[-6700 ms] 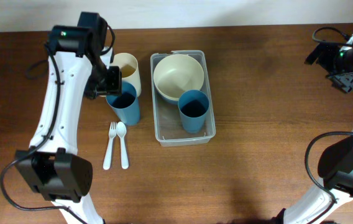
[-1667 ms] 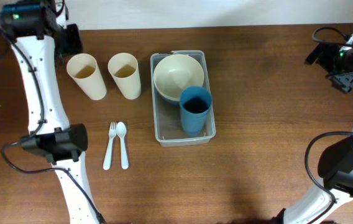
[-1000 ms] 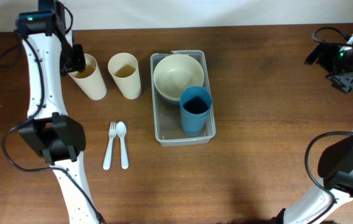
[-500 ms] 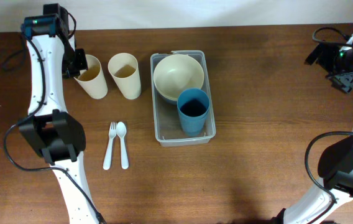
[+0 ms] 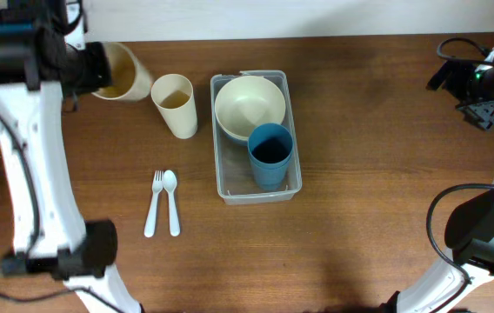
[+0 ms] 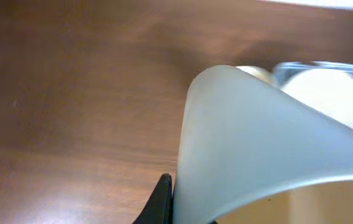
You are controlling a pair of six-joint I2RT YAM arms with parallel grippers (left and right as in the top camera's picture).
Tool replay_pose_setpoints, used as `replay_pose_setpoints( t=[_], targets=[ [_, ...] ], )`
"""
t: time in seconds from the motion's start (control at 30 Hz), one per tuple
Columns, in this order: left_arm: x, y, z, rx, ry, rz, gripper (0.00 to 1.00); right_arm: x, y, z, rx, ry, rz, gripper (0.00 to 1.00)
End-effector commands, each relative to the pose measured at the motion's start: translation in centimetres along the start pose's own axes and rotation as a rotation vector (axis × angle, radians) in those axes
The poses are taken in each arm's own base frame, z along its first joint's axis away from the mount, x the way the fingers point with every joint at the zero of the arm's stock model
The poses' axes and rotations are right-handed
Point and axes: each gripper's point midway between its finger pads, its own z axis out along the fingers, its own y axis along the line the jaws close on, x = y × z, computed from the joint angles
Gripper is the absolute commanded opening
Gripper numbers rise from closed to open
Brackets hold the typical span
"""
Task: Pack container
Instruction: 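Carry the cream cup right and place it upright in the container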
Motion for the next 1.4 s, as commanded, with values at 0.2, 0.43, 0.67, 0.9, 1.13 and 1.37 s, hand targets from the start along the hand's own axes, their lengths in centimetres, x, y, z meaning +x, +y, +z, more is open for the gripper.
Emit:
replay_pose_setpoints(
  t=[0.2, 0.43, 0.67, 0.9, 1.13, 1.37],
  targets=[
    [2.4, -9.2, -8.4, 0.213, -0.15, 0.206, 0.02, -0.1, -0.2, -0.2, 0.008, -0.007, -0.003, 0.99],
    [6.3, -11.6, -3.8, 0.196, 0.055, 0.292, 0.01, -0.1, -0.1, -0.2, 0.007, -0.007, -0.003, 0.99],
    [10.1, -12.0, 2.6, 0.154, 0.248, 0.322, 0.01, -0.1, -0.1, -0.2, 0.007, -0.007, -0.003, 0.99],
    [11.4, -13.4, 6.3, 0.168, 0.274, 0.342, 0.02, -0.1, -0.1, -0.2, 0.007, -0.007, -0.003, 0.99],
    [12.6, -15.3, 8.6, 0.194, 0.273, 0.371, 0.02, -0.1, -0.2, -0.2, 0.008, -0.007, -0.003, 0.99],
    [13.6, -17.2, 8.4, 0.216, 0.271, 0.421, 0.02, -0.1, -0.1, -0.2, 0.007, -0.007, -0.003, 0.99]
  ],
)
